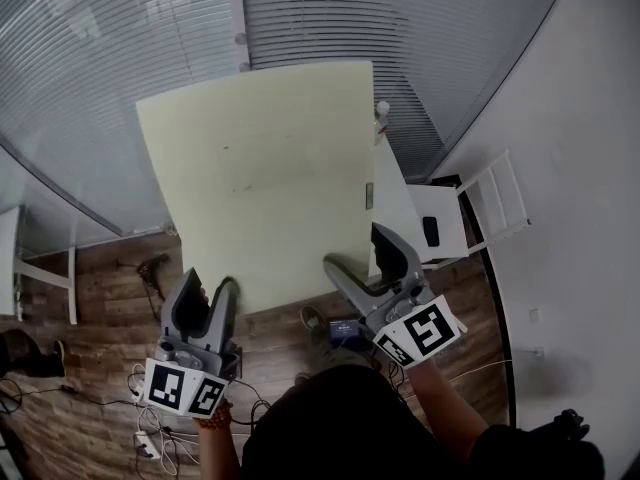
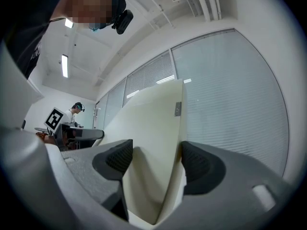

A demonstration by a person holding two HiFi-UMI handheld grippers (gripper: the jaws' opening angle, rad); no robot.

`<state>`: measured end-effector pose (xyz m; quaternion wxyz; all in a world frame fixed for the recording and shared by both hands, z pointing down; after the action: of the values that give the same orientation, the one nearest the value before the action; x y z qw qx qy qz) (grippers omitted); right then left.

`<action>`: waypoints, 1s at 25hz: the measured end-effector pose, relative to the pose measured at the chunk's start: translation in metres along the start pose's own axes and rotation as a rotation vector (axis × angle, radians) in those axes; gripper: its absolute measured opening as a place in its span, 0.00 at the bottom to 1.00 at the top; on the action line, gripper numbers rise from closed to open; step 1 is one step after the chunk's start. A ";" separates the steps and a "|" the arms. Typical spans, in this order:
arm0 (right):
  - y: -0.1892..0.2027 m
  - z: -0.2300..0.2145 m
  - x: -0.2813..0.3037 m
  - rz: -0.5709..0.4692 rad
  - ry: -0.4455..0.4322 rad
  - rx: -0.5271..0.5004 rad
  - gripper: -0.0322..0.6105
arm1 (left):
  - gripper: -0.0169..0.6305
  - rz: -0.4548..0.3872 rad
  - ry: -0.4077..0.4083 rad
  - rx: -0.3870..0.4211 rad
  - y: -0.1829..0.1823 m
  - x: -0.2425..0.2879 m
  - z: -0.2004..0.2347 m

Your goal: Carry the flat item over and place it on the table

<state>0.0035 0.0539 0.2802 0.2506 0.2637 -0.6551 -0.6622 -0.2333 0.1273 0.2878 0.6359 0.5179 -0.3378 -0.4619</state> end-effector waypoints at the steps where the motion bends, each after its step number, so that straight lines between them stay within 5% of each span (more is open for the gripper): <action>1: 0.003 -0.005 0.003 0.006 -0.002 0.009 0.54 | 0.33 0.007 -0.002 -0.004 0.001 0.005 0.002; 25: 0.108 -0.111 0.059 0.215 -0.048 0.175 0.54 | 0.34 0.270 -0.057 -0.157 0.098 0.115 0.037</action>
<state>0.0338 -0.0692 0.3861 0.2803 0.1968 -0.7405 -0.5782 -0.2040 0.0105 0.3856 0.7210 0.4032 -0.3849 -0.4117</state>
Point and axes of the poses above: the fingertips, and each gripper's own axes: x forward along the fingers, z to its left, y out of its underside, the point moved 5 cm from there along -x, backward along the fingers, and after that the axes turned 2 degrees about z, right-handed, at the moved point
